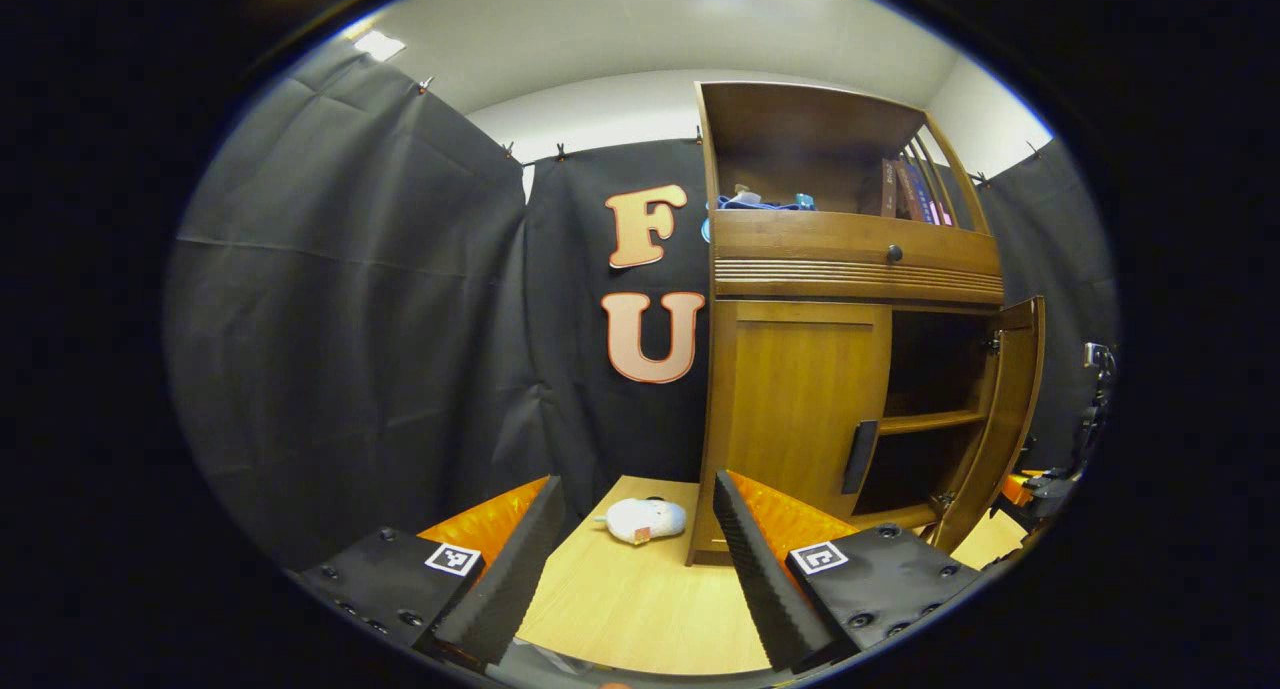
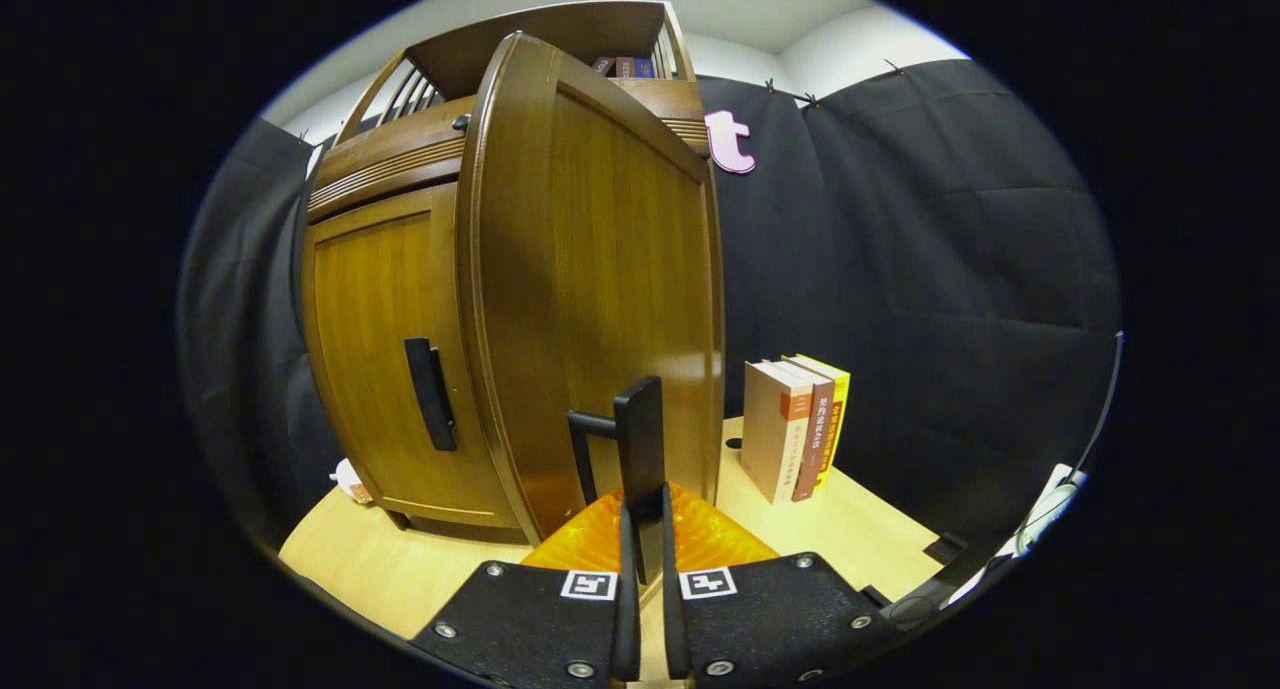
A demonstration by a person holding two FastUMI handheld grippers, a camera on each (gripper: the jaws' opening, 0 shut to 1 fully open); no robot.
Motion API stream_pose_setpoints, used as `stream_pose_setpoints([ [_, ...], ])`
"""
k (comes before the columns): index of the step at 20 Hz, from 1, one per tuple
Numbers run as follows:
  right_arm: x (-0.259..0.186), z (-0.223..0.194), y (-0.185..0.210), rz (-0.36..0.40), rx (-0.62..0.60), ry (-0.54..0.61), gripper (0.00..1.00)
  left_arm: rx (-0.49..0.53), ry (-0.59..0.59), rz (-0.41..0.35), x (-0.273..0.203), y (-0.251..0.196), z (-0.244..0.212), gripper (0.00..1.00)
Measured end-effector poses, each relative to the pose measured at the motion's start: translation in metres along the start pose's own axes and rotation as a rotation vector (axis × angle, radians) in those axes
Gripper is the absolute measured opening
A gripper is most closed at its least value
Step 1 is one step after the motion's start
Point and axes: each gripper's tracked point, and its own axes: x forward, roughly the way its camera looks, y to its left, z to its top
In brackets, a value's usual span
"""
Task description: Open the right door of the double-door shoe cabinet with the right hand, and open the left door with the left hand.
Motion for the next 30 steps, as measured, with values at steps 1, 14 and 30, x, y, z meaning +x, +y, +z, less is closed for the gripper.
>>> stream_pose_setpoints([
  [1, -0.001, 0.001, -0.005, -0.003, 0.001, -0.002, 0.07, 0.002, -0.002, -0.011, 0.001, -0.008, 0.002, 0.93],
  [14, -0.006, 0.002, -0.037, 0.103, -0.013, 0.033, 0.05, 0.025, -0.036, -0.044, 0.003, -0.118, 0.023, 0.94],
  [30, 0.001, 0.006, -0.071, 0.165, 0.009, 0.018, 0.00, 0.030, -0.019, -0.031, 0.009, -0.189, 0.011, 0.93],
])
